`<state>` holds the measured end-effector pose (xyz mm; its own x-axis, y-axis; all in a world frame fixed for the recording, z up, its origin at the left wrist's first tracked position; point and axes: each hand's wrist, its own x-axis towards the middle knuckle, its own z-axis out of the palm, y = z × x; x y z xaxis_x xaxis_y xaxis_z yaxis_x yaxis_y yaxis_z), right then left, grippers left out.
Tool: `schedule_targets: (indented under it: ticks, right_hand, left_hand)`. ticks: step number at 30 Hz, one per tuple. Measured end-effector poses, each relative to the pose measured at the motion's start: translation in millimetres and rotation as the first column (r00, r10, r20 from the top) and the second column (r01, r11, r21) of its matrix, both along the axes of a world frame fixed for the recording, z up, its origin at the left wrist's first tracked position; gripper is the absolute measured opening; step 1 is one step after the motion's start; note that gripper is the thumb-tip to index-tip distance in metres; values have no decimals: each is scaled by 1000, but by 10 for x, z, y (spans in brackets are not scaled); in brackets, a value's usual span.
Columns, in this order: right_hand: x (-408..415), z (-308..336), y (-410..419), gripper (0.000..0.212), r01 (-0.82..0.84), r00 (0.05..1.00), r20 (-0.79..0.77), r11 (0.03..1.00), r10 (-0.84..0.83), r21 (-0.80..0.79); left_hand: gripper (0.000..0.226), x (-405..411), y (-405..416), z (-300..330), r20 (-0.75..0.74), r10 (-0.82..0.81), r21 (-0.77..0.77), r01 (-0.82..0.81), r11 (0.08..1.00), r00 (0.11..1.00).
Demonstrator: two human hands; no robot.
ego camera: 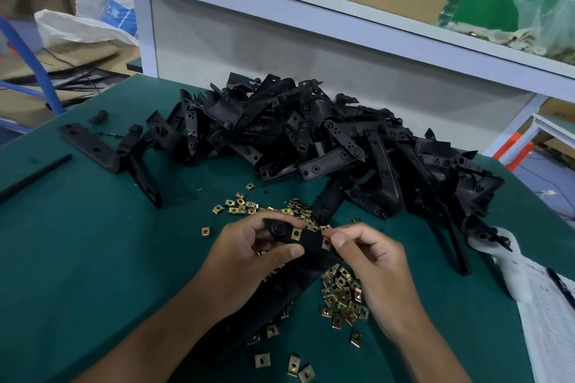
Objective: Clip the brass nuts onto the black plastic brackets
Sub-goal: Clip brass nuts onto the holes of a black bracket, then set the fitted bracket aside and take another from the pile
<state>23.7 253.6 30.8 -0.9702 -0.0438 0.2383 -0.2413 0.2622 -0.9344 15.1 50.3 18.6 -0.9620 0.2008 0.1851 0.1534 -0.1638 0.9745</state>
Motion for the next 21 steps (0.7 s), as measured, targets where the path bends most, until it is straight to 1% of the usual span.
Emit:
schedule_targets:
  ticks: [5,8,13,15,18,19,21]
  right_hand:
    - [10,26,13,32,-84,993,77,996,85,-16]
    - [12,1,11,38,-121,987,102,991,125,-49]
    - [-2,-6,-20,34,-33,999,33,999,33,-14]
    - [10,41,-1,33,-28,999,-16,1000,28,5]
    - [94,184,51,41,-23,997,-78,999,25,34]
    - [139,247,83,41,-13,995,-98,998,20,65]
    - [290,371,191,35,27,989,-146,989,-6,145]
  left_hand:
    - [25,-4,17,-34,20,39,73,-40,997,999]
    - [25,-24,18,-42,-19,59,38,-58,998,998]
    - [30,-43,25,-19,41,49,153,-55,987,998]
    - [34,-13,34,17,59,54,164,-63,984,997]
    - [27,98,83,131,48,64,108,-69,992,997]
    - [25,135,109,189,30,68,76,-70,995,997]
    - [24,208,199,313,-37,57,-22,-58,998,998]
